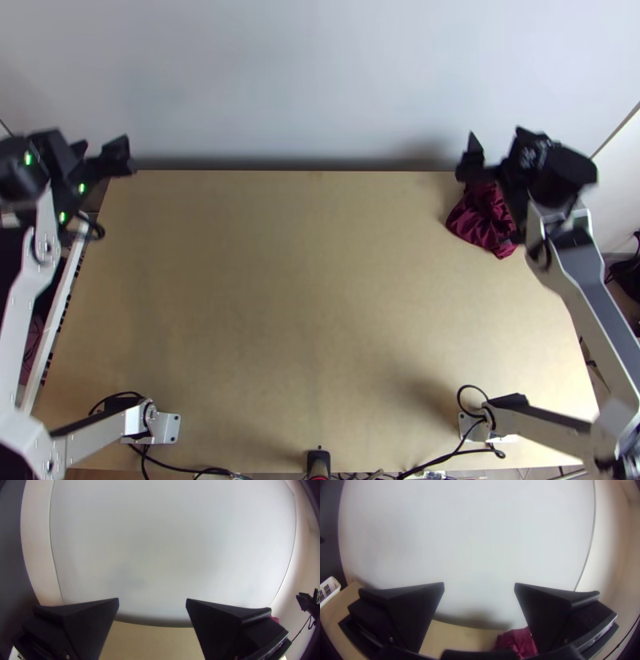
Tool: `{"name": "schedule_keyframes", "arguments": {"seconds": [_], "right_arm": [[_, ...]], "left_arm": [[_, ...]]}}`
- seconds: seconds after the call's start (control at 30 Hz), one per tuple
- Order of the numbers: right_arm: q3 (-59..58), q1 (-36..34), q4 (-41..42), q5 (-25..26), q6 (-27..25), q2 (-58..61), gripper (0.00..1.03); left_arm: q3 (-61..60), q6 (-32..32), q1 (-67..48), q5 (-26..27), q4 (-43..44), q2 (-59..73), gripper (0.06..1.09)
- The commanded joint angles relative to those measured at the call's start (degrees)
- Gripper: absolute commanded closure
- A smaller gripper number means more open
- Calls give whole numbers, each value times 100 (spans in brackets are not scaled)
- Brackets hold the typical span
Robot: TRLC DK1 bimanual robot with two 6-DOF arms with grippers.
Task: Fold the t-shirt
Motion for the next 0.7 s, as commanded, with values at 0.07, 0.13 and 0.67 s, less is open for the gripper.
{"name": "schedule_keyframes", "arguments": {"seconds": [0.07, 0.13, 0.67], "right_arm": [[1570, 157, -418, 81, -82, 1515, 5], [1623, 254, -533, 81, -82, 1620, 5], [1509, 1247, -1086, 275, -126, 1506, 5]], "left_arm": [[1694, 128, -117, -22, -466, 1612, 11], [1843, 128, -91, -127, -703, 1876, 11], [1940, 40, 2115, -584, -844, 2913, 11]]}}
